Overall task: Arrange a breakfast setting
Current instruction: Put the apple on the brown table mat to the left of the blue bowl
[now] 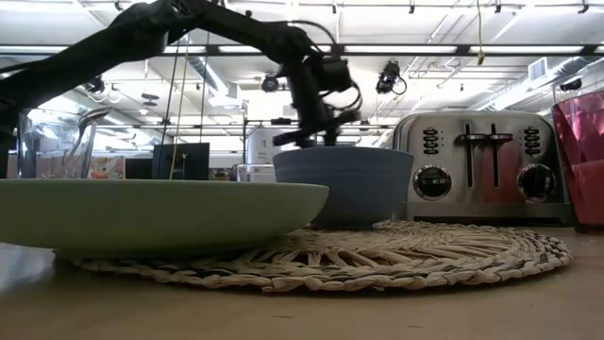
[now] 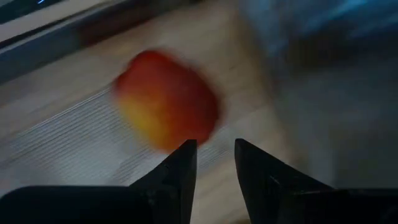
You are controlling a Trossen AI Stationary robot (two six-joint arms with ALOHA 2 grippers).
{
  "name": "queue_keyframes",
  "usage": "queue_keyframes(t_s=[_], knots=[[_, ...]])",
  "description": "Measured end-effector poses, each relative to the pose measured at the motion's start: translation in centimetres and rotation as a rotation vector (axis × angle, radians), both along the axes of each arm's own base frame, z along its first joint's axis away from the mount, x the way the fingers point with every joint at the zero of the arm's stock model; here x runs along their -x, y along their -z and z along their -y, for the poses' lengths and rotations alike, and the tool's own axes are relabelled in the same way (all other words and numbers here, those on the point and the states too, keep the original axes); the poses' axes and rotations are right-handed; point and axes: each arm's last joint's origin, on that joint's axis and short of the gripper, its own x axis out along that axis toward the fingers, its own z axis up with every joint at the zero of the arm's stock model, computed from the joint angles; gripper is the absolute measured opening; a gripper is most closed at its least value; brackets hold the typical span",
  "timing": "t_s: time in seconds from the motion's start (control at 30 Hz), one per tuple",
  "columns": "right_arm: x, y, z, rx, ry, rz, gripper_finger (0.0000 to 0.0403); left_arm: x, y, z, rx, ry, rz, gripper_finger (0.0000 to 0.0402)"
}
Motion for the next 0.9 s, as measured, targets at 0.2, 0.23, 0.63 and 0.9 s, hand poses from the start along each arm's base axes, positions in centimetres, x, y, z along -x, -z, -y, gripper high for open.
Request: queue_keyframes(t_s=[0.2,0.23,0.63,0.9], knots=[[0.0,0.1,0.0,-0.001,0.000,-0.006,0.0234,-2.1,1.5,0.7,-0.090,-0.058,0.055,0.0107],[0.0,0.1,0.0,-0.001,-0.003,-0.008,0.0234,-2.1,1.9,0.6,-0.090,-0.053,0.035,0.0103],[0.0,0.1,-0.1,-0.018,-0.021,-0.011,0.0234,0.1,3.0,-0.3,-0.042,0.031,-0.171,0.0084],[0.0,0.1,-0.1,-0.018,-0.020,-0.013,0.0234,2.1,1.4,-0.6,-0.002,0.008,-0.252,0.0084]])
